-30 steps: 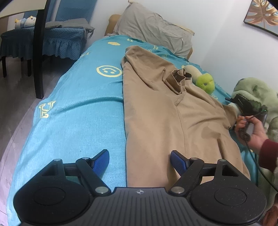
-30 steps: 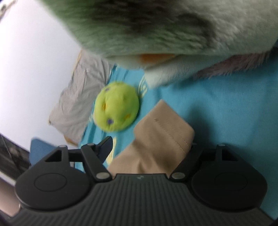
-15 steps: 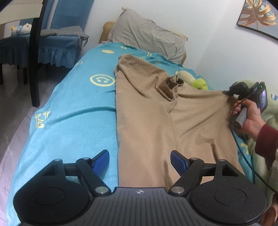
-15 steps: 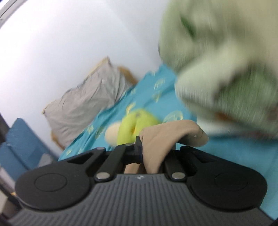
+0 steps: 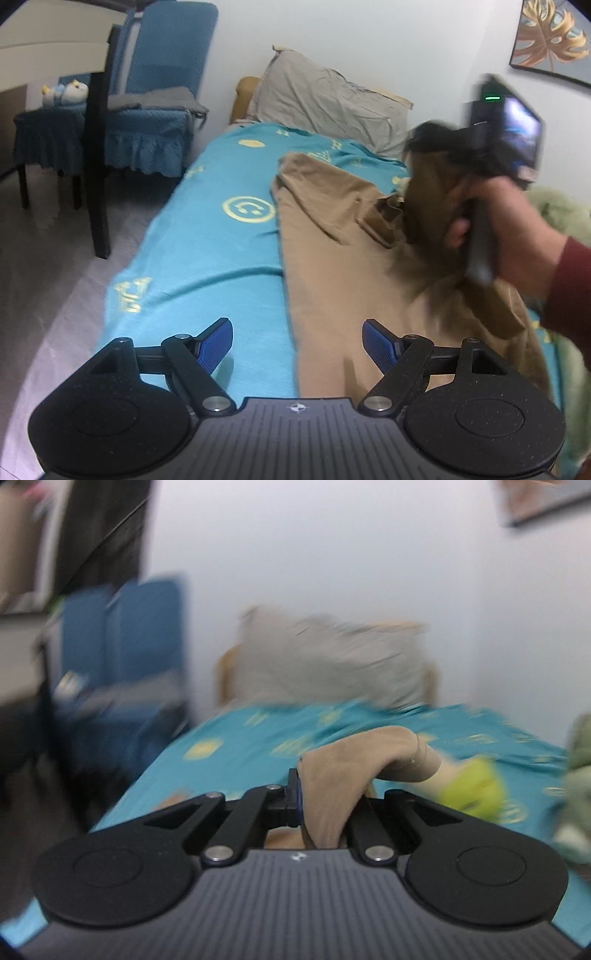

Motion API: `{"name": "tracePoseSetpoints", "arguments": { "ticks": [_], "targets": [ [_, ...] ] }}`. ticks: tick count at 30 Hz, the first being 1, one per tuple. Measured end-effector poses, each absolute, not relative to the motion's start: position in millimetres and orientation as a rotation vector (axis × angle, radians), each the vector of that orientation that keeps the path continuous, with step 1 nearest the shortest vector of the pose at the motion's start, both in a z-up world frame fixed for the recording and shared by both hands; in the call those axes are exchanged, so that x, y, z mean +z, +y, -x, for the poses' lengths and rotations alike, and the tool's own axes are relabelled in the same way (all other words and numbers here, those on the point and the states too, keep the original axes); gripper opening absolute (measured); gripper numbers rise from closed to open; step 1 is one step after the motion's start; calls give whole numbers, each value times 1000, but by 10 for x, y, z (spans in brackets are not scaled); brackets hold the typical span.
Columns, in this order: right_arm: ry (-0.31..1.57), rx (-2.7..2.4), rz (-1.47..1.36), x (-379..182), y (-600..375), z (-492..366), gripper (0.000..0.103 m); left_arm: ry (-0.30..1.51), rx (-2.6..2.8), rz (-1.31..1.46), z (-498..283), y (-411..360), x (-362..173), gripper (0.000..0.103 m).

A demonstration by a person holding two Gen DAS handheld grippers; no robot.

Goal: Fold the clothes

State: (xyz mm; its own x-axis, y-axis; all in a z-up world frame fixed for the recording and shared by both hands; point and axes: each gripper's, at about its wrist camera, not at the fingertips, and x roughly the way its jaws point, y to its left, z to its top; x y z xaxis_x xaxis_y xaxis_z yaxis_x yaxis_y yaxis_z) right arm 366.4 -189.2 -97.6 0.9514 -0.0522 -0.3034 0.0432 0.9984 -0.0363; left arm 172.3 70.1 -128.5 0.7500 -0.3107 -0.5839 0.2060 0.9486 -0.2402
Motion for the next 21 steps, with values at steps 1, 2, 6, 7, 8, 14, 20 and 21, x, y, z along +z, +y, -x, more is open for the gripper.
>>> {"name": "tracePoseSetpoints", "arguments": {
  "ticks": [1, 2, 6, 7, 8, 14, 20, 21],
  "targets": [
    [342, -14, 62, -1095, -1734, -3692, 8, 664, -273, 161, -1725, 725, -1285, 79],
    [377, 19, 77, -1188, -1626, -3725, 9, 667, -264, 166, -1733, 751, -1290, 79],
    [528, 94, -8, -1394, -1627, -3906, 82, 677, -236, 184, -1769, 822, -1318, 79],
    [525, 110, -52, -1384, -1702, -3834, 96, 681, -234, 185, -1773, 821, -1328, 79],
    [520, 117, -73, -1316, -1746, -3770, 98, 683, -234, 184, -1782, 816, -1334, 79],
    [494, 118, -145, -808, -2013, -3339, 103, 665, -242, 154, -1721, 744, -1287, 79],
    [534, 37, -305, -224, -2440, -2333, 103, 656, -258, 105, -1553, 647, -1228, 80],
    [547, 26, -324, -160, -2512, -2093, 103, 661, -262, 99, -1514, 633, -1220, 80]
  ]
}}
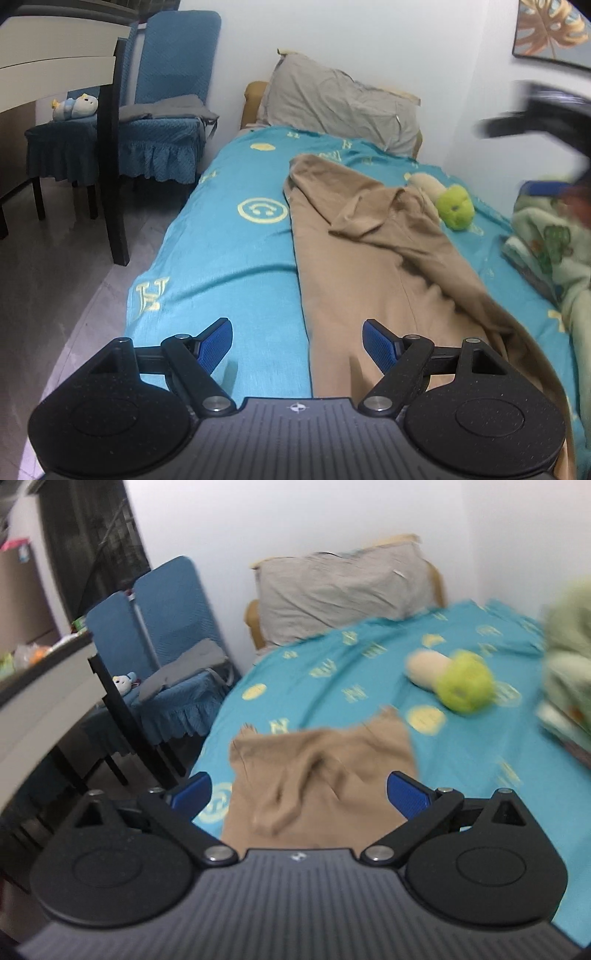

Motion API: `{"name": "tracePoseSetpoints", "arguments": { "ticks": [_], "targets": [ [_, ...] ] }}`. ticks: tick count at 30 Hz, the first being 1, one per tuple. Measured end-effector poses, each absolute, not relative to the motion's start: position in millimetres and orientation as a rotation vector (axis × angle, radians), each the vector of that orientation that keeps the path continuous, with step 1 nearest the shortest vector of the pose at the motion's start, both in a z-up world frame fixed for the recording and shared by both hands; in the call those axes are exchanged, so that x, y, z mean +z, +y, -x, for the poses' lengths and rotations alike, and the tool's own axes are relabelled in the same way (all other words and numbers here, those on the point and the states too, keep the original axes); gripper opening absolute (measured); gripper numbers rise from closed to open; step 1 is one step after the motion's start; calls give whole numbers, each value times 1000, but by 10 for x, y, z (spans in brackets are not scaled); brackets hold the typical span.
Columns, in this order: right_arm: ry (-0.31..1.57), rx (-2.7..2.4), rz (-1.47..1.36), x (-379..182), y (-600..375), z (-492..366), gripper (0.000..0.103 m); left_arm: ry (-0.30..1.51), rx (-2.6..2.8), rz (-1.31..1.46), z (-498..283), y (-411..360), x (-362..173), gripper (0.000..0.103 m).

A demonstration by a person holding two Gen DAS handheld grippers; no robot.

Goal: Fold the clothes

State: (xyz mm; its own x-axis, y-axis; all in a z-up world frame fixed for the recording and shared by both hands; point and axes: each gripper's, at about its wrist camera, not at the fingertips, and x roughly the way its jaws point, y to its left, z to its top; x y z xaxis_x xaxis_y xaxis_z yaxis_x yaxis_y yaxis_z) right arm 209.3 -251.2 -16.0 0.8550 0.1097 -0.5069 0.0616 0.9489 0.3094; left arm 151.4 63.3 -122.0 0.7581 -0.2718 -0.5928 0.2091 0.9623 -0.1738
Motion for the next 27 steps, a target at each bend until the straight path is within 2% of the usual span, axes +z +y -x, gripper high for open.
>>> {"name": "tracePoseSetpoints", "arguments": {
  "ticks": [7, 13, 17, 21, 26, 27],
  "targets": [
    [500, -90, -345, -67, -2801, -759, 103, 667, -388, 84, -1143, 456, -1077, 79],
    [407, -132, -419, -50, -3060, -514, 103, 721, -524, 119, -866, 133, -945, 77],
    [354, -170, -517, -100, -3319, -479, 103, 822, -679, 208, -763, -268, -1021, 70],
    [368, -191, -613, -223, -3574, -538, 103, 921, -764, 153, -682, -761, -1220, 58],
    [395, -206, -696, -357, -3748, -624, 103, 990, -819, 110, -661, -1036, -1428, 31],
    [398, -205, -706, -374, -3764, -642, 103, 998, -827, 109, -656, -1045, -1448, 13]
  ]
}}
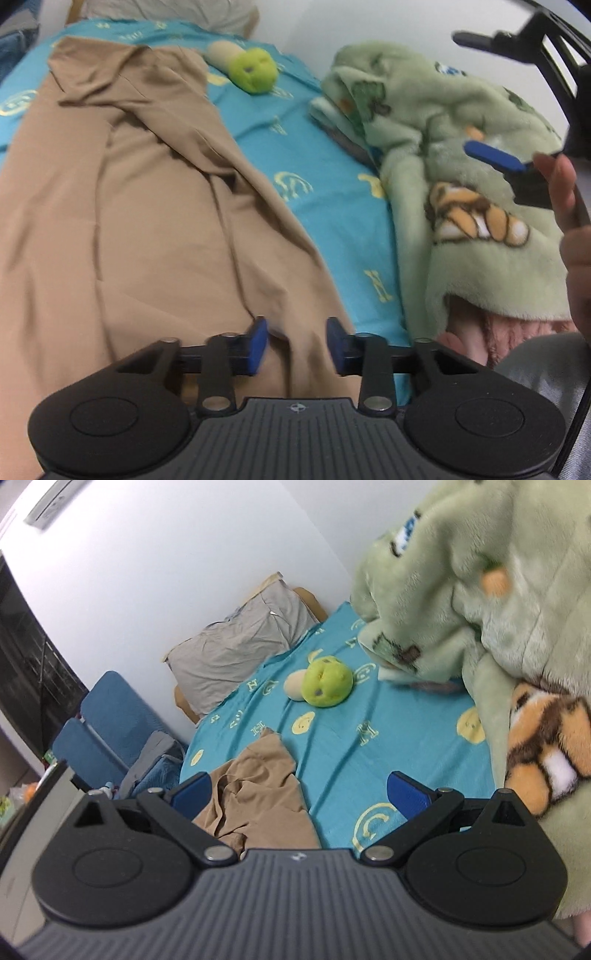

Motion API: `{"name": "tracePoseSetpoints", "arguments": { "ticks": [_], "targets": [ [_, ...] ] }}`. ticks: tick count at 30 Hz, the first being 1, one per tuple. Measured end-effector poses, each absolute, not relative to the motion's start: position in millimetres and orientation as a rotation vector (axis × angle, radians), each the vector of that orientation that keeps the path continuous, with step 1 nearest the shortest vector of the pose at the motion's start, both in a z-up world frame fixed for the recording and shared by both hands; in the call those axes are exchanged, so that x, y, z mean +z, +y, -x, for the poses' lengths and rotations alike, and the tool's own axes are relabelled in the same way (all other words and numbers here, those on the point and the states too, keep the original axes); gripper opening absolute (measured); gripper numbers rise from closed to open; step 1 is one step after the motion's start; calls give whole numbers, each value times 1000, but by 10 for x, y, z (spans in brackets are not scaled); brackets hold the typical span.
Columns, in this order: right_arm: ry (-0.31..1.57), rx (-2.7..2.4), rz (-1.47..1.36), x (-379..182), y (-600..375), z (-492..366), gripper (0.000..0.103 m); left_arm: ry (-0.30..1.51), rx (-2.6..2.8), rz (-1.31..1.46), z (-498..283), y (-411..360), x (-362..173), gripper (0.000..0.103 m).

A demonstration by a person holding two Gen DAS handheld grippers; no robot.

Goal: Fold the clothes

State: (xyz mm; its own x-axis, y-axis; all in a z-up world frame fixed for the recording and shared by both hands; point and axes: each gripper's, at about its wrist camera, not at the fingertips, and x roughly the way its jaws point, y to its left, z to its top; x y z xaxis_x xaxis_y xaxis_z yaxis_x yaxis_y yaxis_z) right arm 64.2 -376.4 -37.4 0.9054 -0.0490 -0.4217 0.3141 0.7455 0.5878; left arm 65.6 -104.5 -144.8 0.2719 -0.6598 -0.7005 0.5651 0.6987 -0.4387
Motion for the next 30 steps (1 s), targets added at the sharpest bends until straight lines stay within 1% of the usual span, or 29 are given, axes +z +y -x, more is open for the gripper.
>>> {"name": "tracePoseSetpoints", "arguments": {
  "ticks": [1, 6, 9, 13, 18, 21, 23, 25, 28, 29, 30],
  "targets": [
    [403, -201, -709, -387, -3769, -658, 103, 1008, -827, 102, -655, -1057, -1455, 3],
    [425, -181, -698, -422, -3728, -699, 103, 986, -808, 142, -631, -870, -1252, 2],
    [446, -170, -690, -428, -3695, -728, 103, 987, -789, 211, -581, -585, -1045, 2],
    [529, -127, -654, -469, -3580, -852, 103, 994, -712, 240, -552, -177, -901, 2],
    [638, -69, -559, -552, -3291, -994, 103, 1033, -615, 242, -668, 34, -1055, 2],
    [710, -21, -520, -630, -3117, -1075, 103, 1070, -574, 233, -717, 102, -1153, 5],
    [746, 27, -539, -681, -3011, -1073, 103, 1090, -551, 235, -742, 171, -1191, 18],
    [798, 55, -577, -745, -2916, -1054, 102, 1075, -526, 263, -745, 320, -1151, 45],
    [908, 59, -624, -917, -2772, -1031, 102, 1053, -482, 312, -749, 558, -1111, 61],
    [931, 33, -622, -953, -2751, -1029, 102, 1046, -464, 331, -750, 644, -1107, 64],
    [954, 6, -619, -988, -2730, -1027, 102, 1039, -444, 346, -754, 717, -1106, 70]
  ]
}}
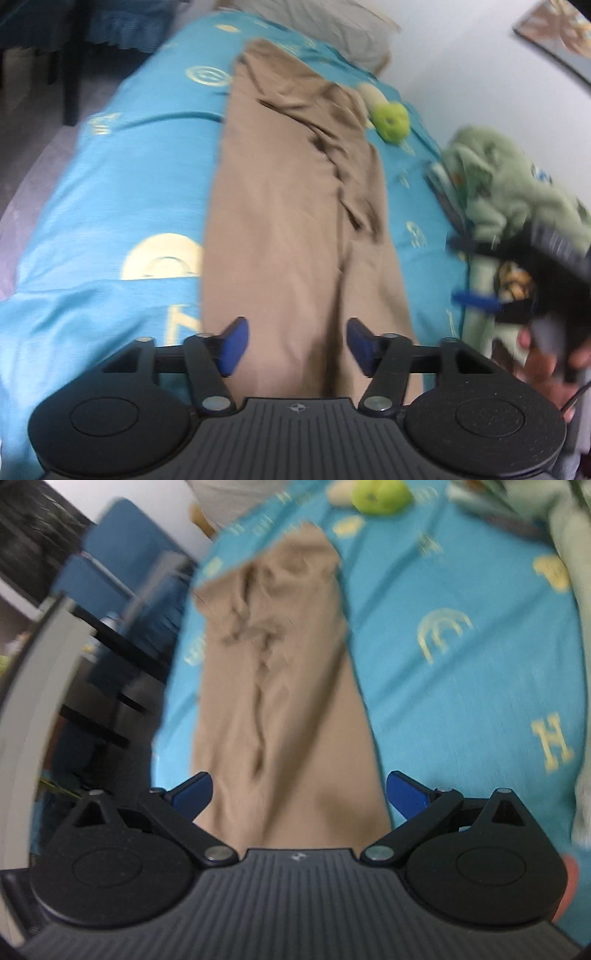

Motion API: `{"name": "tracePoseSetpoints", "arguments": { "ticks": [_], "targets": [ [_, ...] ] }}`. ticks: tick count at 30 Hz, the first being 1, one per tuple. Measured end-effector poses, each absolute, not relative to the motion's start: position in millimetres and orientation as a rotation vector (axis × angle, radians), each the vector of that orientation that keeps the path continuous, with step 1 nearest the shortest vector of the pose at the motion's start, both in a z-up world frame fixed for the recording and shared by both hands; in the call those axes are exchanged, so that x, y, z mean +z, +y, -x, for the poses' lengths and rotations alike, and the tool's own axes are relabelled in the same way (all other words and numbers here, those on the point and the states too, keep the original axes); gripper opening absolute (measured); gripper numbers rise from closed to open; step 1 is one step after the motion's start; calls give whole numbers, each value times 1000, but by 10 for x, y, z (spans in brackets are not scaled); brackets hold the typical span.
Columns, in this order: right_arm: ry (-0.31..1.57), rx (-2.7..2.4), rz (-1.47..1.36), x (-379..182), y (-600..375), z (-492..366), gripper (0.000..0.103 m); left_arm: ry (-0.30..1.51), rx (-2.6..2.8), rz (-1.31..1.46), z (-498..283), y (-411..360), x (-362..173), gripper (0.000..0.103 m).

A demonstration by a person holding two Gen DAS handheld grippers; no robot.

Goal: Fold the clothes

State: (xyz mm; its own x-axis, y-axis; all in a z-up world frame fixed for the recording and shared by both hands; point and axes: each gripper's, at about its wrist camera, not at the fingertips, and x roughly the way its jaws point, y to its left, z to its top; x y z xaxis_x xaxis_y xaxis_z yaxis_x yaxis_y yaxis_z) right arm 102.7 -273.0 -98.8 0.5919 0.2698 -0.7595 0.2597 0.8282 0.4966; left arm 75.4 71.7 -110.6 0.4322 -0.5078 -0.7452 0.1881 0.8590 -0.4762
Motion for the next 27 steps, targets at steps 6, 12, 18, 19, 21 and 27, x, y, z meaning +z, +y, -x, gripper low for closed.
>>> {"name": "tracePoseSetpoints", "arguments": {
  "ticks": [6, 12, 18, 19, 21, 27],
  "targets": [
    [1109, -153, -765, -1296, -2816, -1064, 102, 1114, -352, 378, -844, 801, -1292, 75],
    [1248, -176, -731, -1485, -2632, -1066, 102, 1165, -380, 369, -835, 767, -1400, 78],
    [1357, -83, -738, -1569, -2448, -1007, 103, 1234, -485, 321, -727, 632, -1426, 68],
    [1371, -72, -723, -1569, -2409, -996, 103, 1239, -485, 306, -703, 614, -1425, 61],
    [1407, -34, -643, -1553, -2266, -968, 94, 1258, -479, 269, -663, 576, -1428, 40],
    [1409, 16, -500, -1393, -2076, -815, 13, 1179, -476, 339, -612, 656, -1313, 7]
  ]
}}
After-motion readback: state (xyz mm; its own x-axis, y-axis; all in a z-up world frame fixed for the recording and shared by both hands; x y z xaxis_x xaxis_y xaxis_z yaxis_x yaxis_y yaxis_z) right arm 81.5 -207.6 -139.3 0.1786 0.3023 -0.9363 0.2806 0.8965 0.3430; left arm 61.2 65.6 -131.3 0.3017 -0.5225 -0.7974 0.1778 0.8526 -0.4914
